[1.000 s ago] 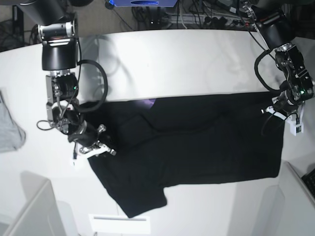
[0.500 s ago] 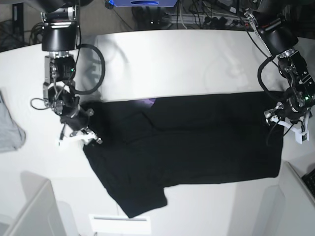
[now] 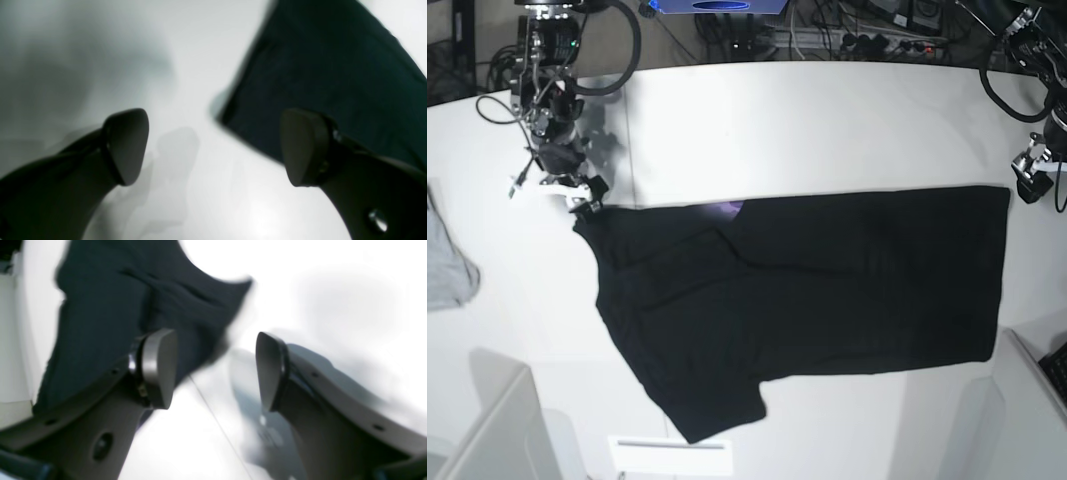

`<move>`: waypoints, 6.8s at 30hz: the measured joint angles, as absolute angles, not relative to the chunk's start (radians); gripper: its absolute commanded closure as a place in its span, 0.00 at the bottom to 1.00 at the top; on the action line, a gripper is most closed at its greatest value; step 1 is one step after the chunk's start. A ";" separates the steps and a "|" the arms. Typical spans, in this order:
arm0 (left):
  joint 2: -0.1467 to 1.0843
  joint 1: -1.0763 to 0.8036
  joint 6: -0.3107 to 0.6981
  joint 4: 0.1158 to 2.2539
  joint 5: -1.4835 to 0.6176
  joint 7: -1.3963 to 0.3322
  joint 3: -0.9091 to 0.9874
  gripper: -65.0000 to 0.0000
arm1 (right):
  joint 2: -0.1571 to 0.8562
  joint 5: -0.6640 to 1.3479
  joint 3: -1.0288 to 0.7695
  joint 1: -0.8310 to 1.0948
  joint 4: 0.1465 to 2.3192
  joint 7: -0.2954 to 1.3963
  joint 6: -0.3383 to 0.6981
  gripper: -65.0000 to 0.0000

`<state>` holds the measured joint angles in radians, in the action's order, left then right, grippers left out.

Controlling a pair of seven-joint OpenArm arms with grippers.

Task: Fold the T-shirt properly
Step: 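Regrasp the collar edge with both grippers and drag it flat, then release the collar edge and move the right gripper to the sleeve, then grasp the hem corners with both grippers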

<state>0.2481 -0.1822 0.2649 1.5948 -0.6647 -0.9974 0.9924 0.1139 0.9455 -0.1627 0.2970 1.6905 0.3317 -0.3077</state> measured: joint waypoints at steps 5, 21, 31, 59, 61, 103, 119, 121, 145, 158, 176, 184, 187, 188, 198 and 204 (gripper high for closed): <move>0.210 -0.181 0.268 1.584 -0.677 -0.997 0.987 0.09 | 0.107 0.949 -0.155 0.275 1.626 0.324 -0.301 0.41; 0.213 0.024 0.277 1.301 -0.562 -0.963 0.985 0.09 | 0.114 0.947 -0.115 0.152 1.499 0.313 -0.290 0.39; 0.222 0.070 0.280 1.225 -0.516 -0.934 0.916 0.65 | 0.116 0.950 -0.115 0.114 1.439 0.289 -0.272 0.40; 0.263 -0.204 0.276 1.441 -0.521 -0.973 0.806 1.00 | 0.160 0.957 -0.149 0.393 1.693 0.332 -0.296 1.00; 0.261 -0.227 0.276 1.460 -0.523 -0.980 0.805 1.00 | 0.160 0.957 -0.171 0.434 1.717 0.334 -0.296 1.00; 0.197 -0.455 0.276 1.650 -0.509 -0.987 0.804 0.88 | 0.159 0.956 -0.210 0.736 1.879 0.326 -0.300 0.60; 0.194 -0.392 0.269 1.713 -0.501 -1.010 1.085 0.10 | 0.189 0.945 -0.364 0.618 1.929 0.331 -0.300 0.51; 0.224 -0.366 0.269 1.716 -0.501 -1.004 1.087 0.10 | 0.238 0.947 -0.334 0.571 1.928 0.333 -0.297 0.51; 0.322 -0.194 0.271 1.766 -0.501 -1.006 0.920 0.02 | 0.368 0.942 0.028 -0.243 1.284 0.619 -0.089 0.38; 0.316 -0.253 0.269 1.775 -0.505 -1.005 0.924 0.02 | 0.335 0.933 0.136 -0.584 0.656 0.653 0.186 0.36; 0.305 -0.273 0.269 1.778 -0.503 -1.006 0.999 0.02 | 0.249 0.961 0.421 -0.685 0.432 0.461 0.356 0.48; 0.305 -0.226 0.268 1.768 -0.488 -1.006 0.988 0.02 | 0.254 0.962 0.425 -0.664 0.430 0.413 0.356 0.84; 0.336 -0.183 0.273 1.705 -0.501 -1.001 0.923 0.02 | 0.254 0.964 0.425 -0.654 0.430 0.403 0.356 1.00; 0.351 -0.165 0.280 1.669 -0.499 -1.006 0.895 0.02 | 0.255 0.965 0.425 -0.654 0.429 0.403 0.355 1.00; 0.459 0.100 0.268 1.296 -0.494 -0.998 0.744 0.02 | 0.256 0.962 0.425 -0.656 0.430 0.408 0.355 1.00; 0.508 0.278 0.268 1.066 -0.493 -0.966 0.630 0.02 | 0.257 0.965 0.426 -0.656 0.430 0.411 0.354 1.00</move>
